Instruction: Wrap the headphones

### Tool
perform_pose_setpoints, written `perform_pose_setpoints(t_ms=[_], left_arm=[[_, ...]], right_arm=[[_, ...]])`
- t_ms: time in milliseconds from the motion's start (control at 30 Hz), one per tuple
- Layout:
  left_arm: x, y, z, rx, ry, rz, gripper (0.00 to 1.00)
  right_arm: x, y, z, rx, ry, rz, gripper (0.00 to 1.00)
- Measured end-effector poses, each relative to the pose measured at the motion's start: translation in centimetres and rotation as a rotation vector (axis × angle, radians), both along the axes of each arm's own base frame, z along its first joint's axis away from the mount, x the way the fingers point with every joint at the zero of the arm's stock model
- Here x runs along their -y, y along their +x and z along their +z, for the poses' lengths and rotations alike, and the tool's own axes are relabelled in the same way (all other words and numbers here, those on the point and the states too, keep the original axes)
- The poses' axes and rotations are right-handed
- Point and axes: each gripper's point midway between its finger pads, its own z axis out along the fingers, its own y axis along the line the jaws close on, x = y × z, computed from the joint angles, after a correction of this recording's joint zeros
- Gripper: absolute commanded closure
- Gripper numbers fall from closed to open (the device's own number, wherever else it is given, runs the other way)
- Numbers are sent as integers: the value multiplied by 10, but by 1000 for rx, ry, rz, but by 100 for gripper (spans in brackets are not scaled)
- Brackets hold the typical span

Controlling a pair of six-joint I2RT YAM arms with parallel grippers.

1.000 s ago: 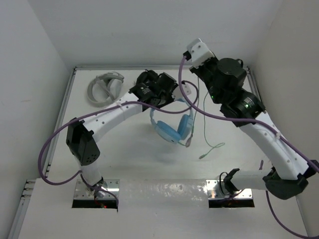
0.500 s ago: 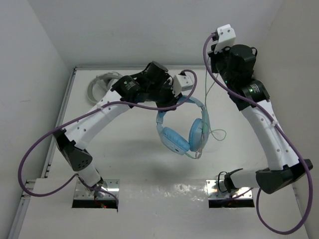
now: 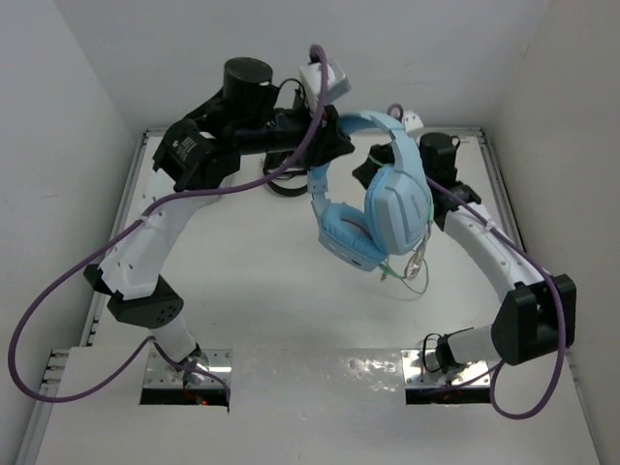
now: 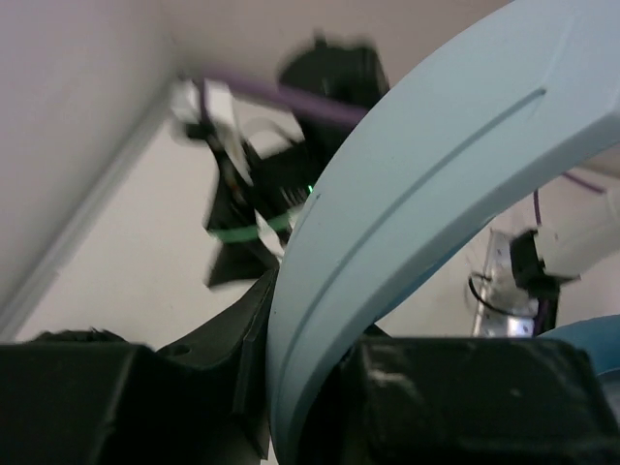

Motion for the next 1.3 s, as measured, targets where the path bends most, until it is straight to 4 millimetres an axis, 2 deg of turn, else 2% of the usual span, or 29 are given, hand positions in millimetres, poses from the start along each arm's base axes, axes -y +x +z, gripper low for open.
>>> perform_pose_setpoints(t_ms=[100, 200, 467, 600, 667, 767, 800, 833, 867, 900, 1000, 1033, 1067, 1133, 1300], left_arm=[[-9, 5, 39, 75, -82, 69, 100], [-16, 9, 59, 103, -134, 130, 100], [-24, 29, 58, 73, -145, 262, 100], [-25, 38, 56, 47, -156, 317, 100], [-25, 43, 55, 37, -159, 341, 100], [-28, 48, 53, 36, -153, 375, 100], [-29, 50, 51, 35, -147, 386, 100], [-31, 52, 50, 37, -142, 401, 100], [-33, 55, 48, 38, -134, 421, 100], [-36, 58, 44, 37, -124, 446, 100], [-48, 70, 29, 30, -78, 539, 100], [-51, 75, 25, 29, -66, 569, 100], [-54, 80, 19, 31, -50, 604, 100], [-63, 89, 8, 36, -13, 667, 100], [-80, 97, -27, 35, 101, 747, 100]], right_arm=[[-12, -16, -50, -69, 75, 54, 26], [-17, -26, -83, -89, 117, 67, 27], [-16, -29, -140, -116, 106, 44, 29], [-22, -42, -180, -188, 77, 12, 28], [-26, -51, -190, -212, 82, 3, 28], [-35, -58, -184, -221, 131, 11, 57], [-36, -57, -178, -216, 145, 9, 76], [-35, -57, -168, -206, 153, 6, 87], [-36, -56, -157, -193, 158, 6, 96], [-36, -54, -143, -170, 162, 6, 100], [-30, -49, -97, -66, 172, -17, 100], [-25, -49, -93, -53, 161, -39, 100], [-20, -51, -79, -23, 161, -55, 100], [-4, -56, -69, -4, 133, -114, 100], [53, -66, -63, -14, -29, -301, 100]])
